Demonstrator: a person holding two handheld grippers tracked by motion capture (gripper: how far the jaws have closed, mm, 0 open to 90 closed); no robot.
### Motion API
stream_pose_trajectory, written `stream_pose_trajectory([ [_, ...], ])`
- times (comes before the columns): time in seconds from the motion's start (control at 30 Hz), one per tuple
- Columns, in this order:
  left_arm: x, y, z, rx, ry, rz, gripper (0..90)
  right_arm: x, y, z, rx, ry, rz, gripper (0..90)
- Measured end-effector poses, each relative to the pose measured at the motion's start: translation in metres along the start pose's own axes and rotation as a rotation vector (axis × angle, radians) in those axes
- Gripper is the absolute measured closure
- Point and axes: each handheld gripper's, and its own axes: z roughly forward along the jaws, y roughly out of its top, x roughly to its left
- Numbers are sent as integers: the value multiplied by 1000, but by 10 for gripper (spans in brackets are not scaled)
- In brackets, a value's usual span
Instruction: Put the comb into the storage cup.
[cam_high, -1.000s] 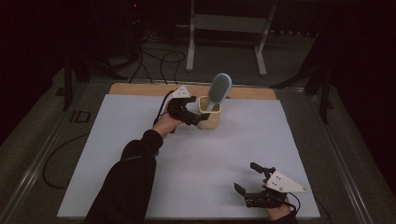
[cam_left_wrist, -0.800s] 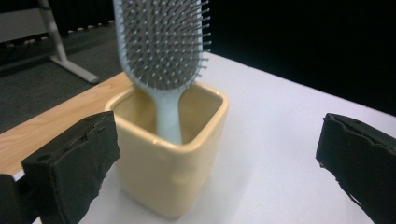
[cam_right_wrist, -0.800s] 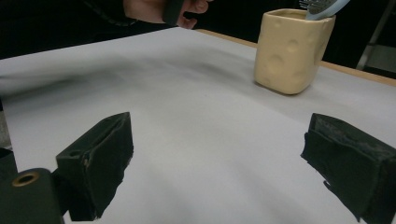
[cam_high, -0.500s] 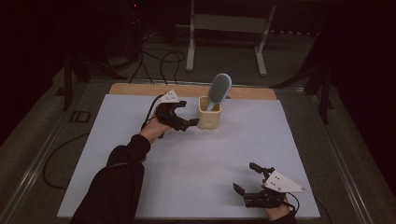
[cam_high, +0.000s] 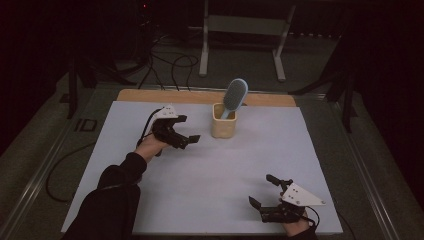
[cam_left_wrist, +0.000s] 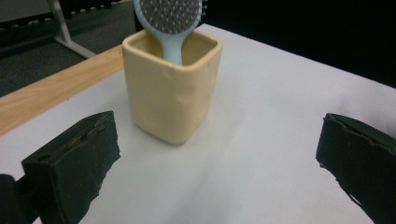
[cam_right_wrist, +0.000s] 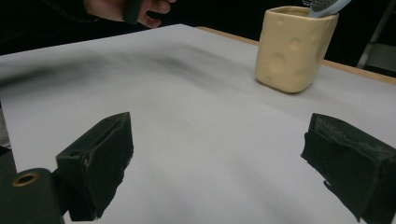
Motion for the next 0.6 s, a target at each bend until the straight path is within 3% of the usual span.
stream_pose_trajectory([
  [0.6, -11, -37, -54, 17, 36, -15, 0, 1, 0, 1, 6, -1, -6, 81],
])
